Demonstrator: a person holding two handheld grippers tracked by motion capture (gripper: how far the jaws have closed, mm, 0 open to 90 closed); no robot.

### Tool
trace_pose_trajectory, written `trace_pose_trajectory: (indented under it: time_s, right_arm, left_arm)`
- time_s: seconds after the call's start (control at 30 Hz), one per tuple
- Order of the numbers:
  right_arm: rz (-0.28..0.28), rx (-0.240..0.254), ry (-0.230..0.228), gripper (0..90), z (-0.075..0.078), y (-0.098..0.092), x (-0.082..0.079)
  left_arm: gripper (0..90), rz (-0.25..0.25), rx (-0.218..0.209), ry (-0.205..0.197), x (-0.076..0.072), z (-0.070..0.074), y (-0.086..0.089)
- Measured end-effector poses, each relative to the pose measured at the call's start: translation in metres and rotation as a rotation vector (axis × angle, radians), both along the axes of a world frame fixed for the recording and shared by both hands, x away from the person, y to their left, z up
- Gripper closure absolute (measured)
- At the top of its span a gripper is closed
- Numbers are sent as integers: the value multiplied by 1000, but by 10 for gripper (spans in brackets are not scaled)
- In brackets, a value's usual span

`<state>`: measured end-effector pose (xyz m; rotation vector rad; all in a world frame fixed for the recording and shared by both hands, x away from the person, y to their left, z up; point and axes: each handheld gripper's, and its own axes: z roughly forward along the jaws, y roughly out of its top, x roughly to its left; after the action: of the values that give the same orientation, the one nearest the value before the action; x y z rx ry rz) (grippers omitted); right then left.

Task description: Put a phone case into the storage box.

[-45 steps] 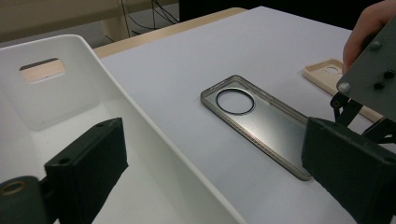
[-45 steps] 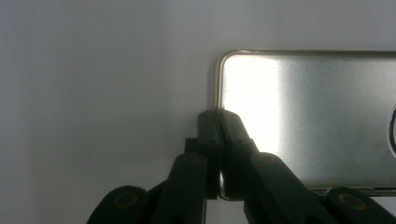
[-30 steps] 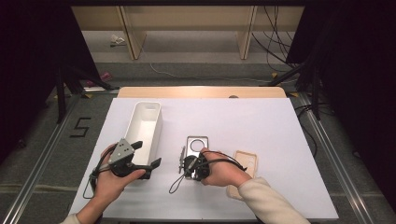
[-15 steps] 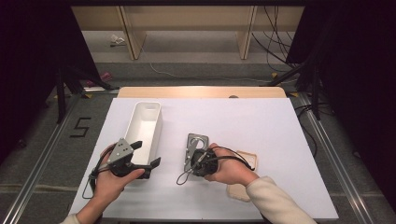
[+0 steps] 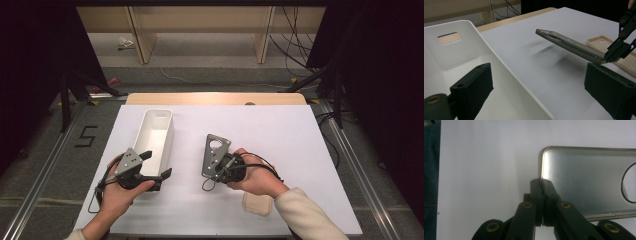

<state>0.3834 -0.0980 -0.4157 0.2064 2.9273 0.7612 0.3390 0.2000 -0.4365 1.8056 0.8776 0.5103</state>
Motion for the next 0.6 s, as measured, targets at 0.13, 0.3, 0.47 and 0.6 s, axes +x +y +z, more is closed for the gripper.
trace_pose_trajectory:
  time_s: [0.13, 0.3, 0.47, 0.6]
  right_arm:
    - [1, 18, -5, 892, 1, -5, -2]
    - [-4, 32, -5, 892, 1, -11, -4]
    - [-2, 52, -6, 892, 2, -13, -6]
    - [3, 59, -13, 892, 3, -11, -8]
  left_arm:
    - [80, 2, 1, 0, 0, 0, 0]
    - [85, 6, -4, -2, 1, 1, -1]
    - [97, 13, -24, 8, 4, 10, -8]
    - [134, 19, -36, 20, 9, 23, -18]
